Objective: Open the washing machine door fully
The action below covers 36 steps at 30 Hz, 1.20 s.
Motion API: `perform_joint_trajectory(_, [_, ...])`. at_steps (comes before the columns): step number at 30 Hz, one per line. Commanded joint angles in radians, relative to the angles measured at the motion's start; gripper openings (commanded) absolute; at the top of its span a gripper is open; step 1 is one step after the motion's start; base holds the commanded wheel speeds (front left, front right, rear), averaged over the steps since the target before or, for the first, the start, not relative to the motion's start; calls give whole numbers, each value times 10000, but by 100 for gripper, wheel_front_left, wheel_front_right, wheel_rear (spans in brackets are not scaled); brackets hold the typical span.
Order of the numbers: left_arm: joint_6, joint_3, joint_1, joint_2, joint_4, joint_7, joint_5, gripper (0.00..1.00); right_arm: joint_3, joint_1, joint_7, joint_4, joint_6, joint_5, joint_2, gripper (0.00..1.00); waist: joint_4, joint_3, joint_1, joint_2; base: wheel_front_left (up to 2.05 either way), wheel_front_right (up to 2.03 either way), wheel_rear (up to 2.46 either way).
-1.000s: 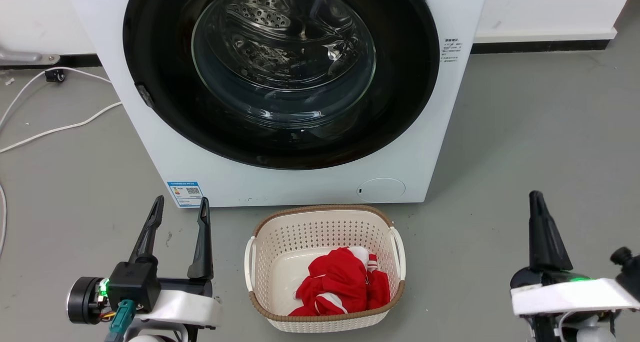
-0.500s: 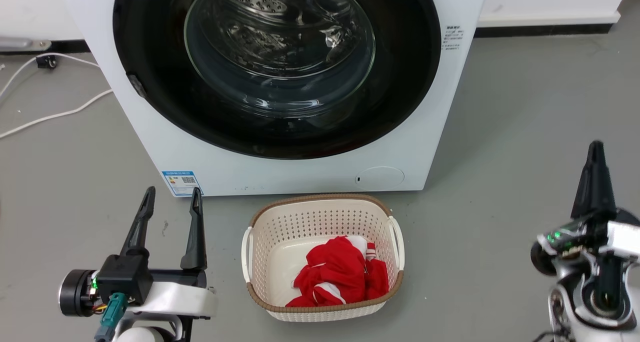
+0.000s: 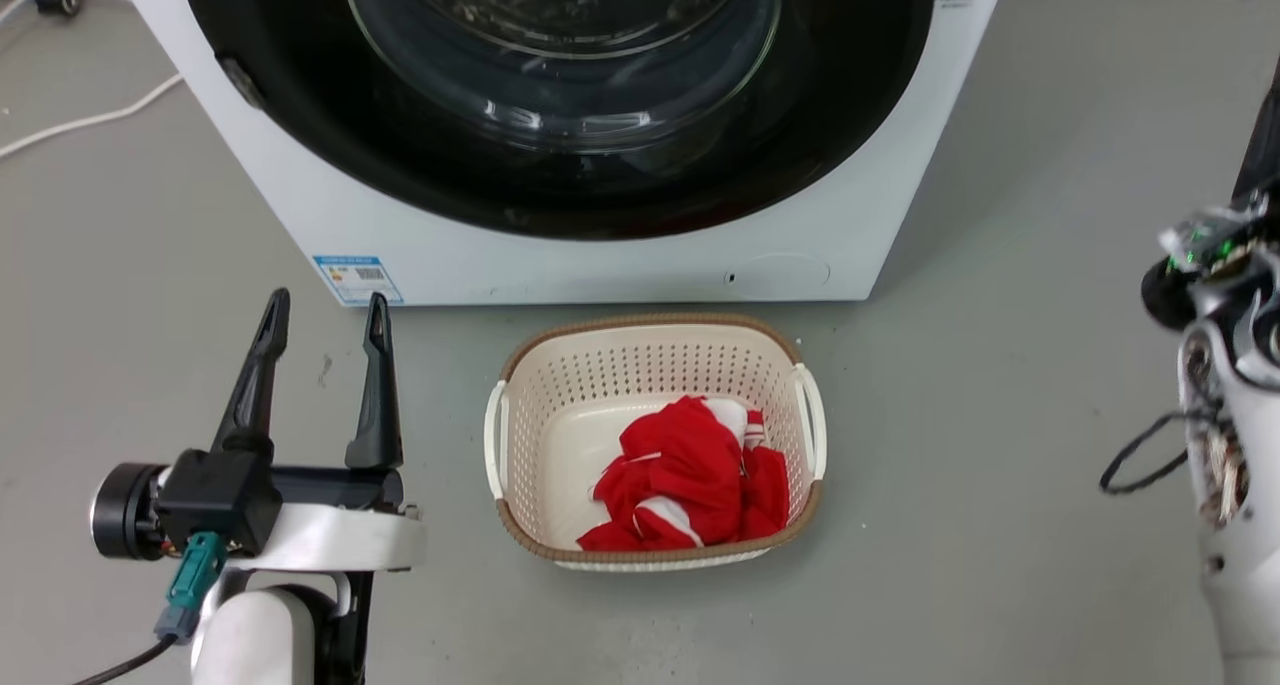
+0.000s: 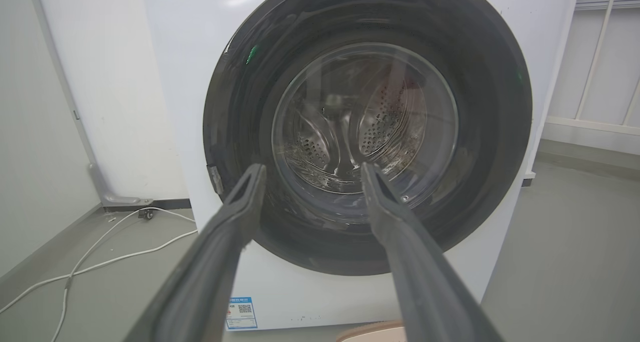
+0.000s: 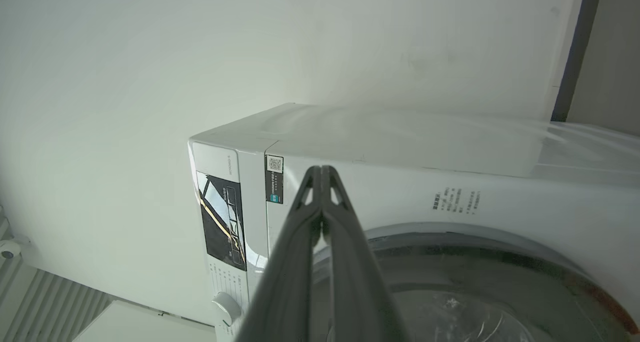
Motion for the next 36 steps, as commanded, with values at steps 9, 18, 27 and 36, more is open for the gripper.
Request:
perform_joint_trajectory(9, [-169, 62, -683, 27, -306, -23, -49, 100, 1300, -3388, 1542, 2758, -3, -591, -1128, 0, 304, 1182, 0, 0, 0, 0, 0])
perform_joint_trajectory(18, [-285, -64, -1274, 59, -533, -23, -67, 100, 3235, -6630, 4476, 5785, -3, -1803, -1253, 0, 503, 2082, 0, 0, 0, 0, 0])
perform_joint_trajectory(27, [-325, -129, -1612, 126, -665, -23, -118, 100, 3849, -8395, 5111, 7551, -3, -2572, -771, 0, 633, 2745, 0, 0, 0, 0, 0])
perform_joint_trajectory(36, [-347, -230, -1748, 92, -524, -23, -211, 100, 3597, -9025, 6336, 8024, 14, -2147, -68, 0, 717, 2959, 0, 0, 0, 0, 0])
